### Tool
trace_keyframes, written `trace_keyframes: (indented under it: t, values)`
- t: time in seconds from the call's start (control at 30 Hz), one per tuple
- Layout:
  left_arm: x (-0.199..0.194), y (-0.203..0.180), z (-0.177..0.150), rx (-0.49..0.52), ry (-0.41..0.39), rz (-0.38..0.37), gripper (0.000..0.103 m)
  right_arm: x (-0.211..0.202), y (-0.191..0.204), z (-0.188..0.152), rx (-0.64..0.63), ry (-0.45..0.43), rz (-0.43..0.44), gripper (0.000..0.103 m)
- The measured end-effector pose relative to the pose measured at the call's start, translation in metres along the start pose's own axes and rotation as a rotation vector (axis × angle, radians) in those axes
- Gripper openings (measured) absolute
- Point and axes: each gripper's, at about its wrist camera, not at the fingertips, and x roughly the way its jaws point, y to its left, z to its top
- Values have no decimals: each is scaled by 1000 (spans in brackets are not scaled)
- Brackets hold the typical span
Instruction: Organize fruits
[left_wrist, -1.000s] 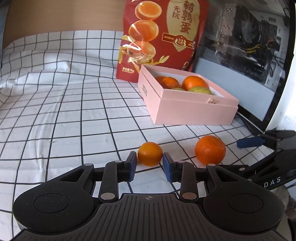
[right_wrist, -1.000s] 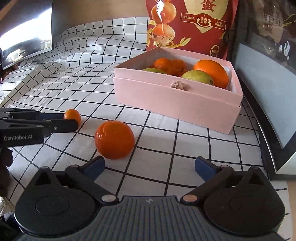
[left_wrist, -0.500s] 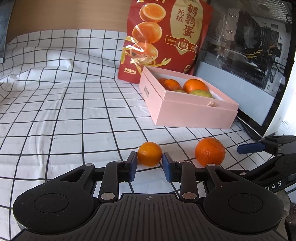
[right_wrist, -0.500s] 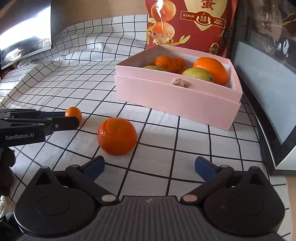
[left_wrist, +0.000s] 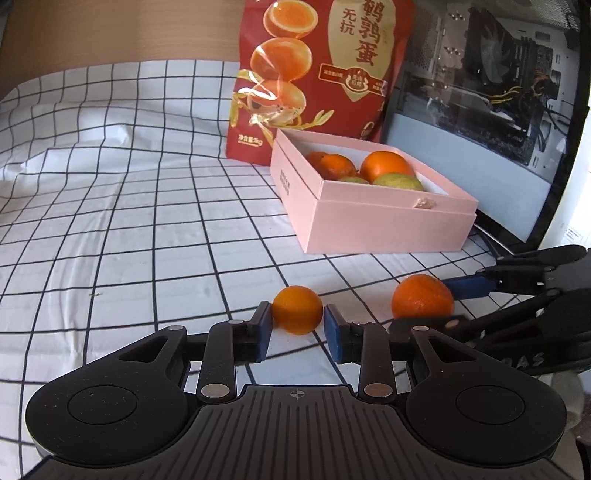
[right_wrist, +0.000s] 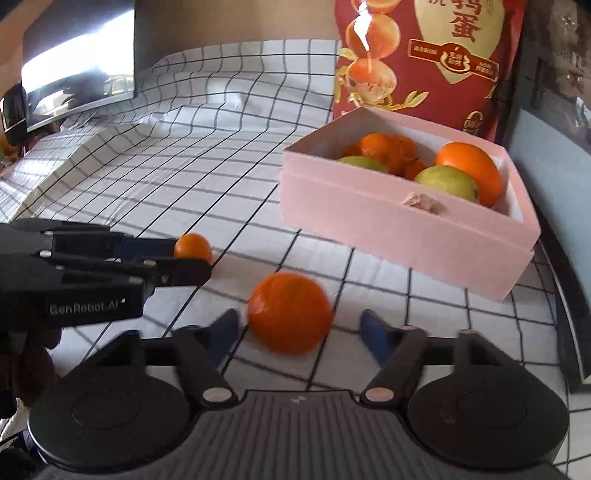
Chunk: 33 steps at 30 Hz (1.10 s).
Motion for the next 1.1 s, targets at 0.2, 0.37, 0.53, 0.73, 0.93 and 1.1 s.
trace_keyframes:
  t: [0.2, 0.37, 0.53, 0.73, 0.93, 1.1]
  values:
    - [8, -3, 8, 11, 9, 14, 34, -9, -20, 4, 57, 7, 45, 46]
    - [3, -6, 37, -21, -46, -76, 33, -24, -37, 8, 82, -4, 2, 45]
    - [-6, -22, 93, -31, -141, -163, 33, -68, -51, 56, 92, -126, -48, 45]
    - [32, -48, 133, -73, -110, -246, 34, -101, -64, 147, 88, -230, -177, 45]
    - [102, -55, 128, -100, 65, -240, 34, -87, -67, 200, 69, -231, -316, 45]
    - [85, -33, 131, -113, -40, -214, 34, -72, -68, 211, 54, -199, -325, 45]
